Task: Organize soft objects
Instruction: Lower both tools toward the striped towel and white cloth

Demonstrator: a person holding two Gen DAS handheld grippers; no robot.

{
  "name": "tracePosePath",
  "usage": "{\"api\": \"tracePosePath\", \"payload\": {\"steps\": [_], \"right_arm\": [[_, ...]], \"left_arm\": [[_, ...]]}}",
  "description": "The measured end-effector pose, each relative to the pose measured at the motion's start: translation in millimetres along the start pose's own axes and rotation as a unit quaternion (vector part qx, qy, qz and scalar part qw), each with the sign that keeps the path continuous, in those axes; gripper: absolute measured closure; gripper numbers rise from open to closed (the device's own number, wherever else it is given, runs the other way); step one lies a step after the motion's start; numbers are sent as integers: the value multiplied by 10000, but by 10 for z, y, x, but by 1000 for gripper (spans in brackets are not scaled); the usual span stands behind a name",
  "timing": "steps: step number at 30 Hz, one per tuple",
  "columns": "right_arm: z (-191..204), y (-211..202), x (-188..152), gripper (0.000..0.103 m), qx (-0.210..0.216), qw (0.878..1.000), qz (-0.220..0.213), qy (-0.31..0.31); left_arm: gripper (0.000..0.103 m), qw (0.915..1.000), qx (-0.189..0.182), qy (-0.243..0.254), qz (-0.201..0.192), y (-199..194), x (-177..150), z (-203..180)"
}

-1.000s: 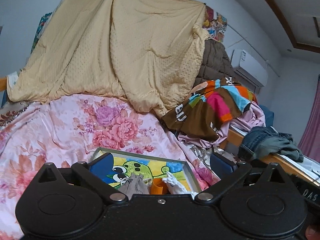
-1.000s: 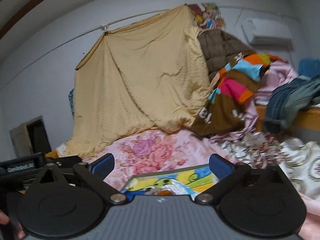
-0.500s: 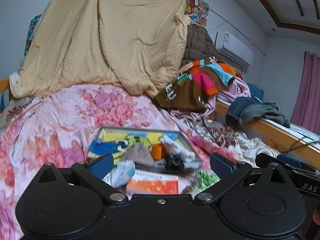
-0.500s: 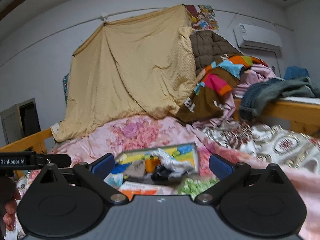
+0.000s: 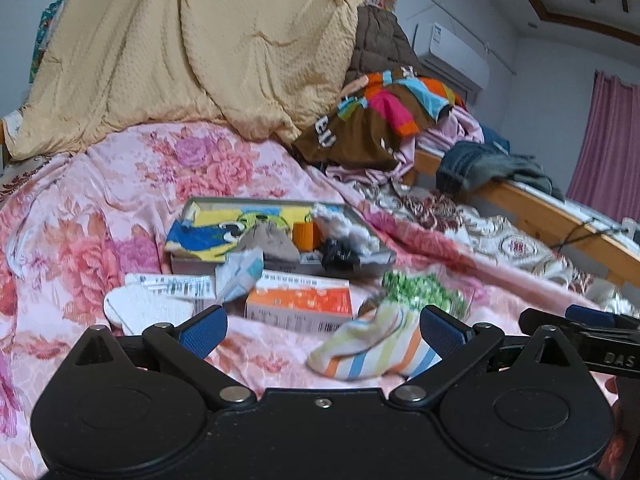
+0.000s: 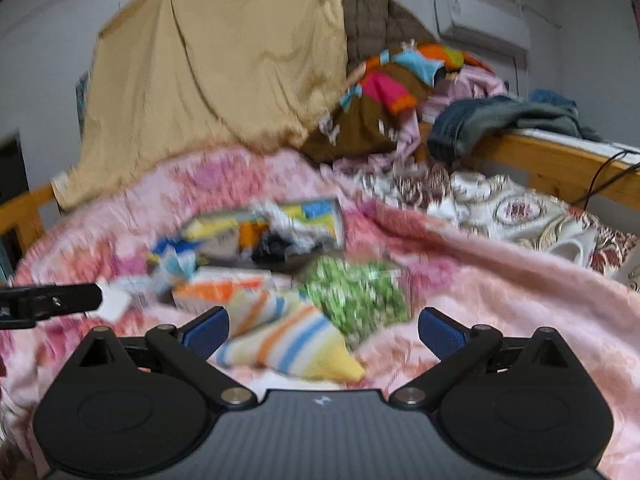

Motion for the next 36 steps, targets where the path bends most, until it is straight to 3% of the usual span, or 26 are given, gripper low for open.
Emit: {"api": "tracePosePath", "payload": {"steps": [8, 18, 29, 36], "right_arm": [[73, 225, -177, 0, -172, 9975, 615, -299], [119, 400, -282, 0, -286, 9921, 1109, -513], [132, 622, -400, 0, -408, 9842, 1638, -531], [121, 776, -474, 0, -377, 9789, 1977, -346]], "left_arm": [[1, 9992, -59, 206, 330, 159, -147, 35], [1, 9943, -512, 523, 780, 421, -163, -22], [1, 9880, -859, 788, 1016, 820, -129, -124], [1, 9844, -1022, 610, 1300, 1103, -134, -186]]}}
Point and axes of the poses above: each gripper's, at about its wrist camera, not at the fingertips, and y roughly the way its jaws point, z to its left, x to its top, the point moved 5 cm from there along y, roughly the way its jaws point, and after that the axes turned 12 degrees about y, right-handed, at the moved point
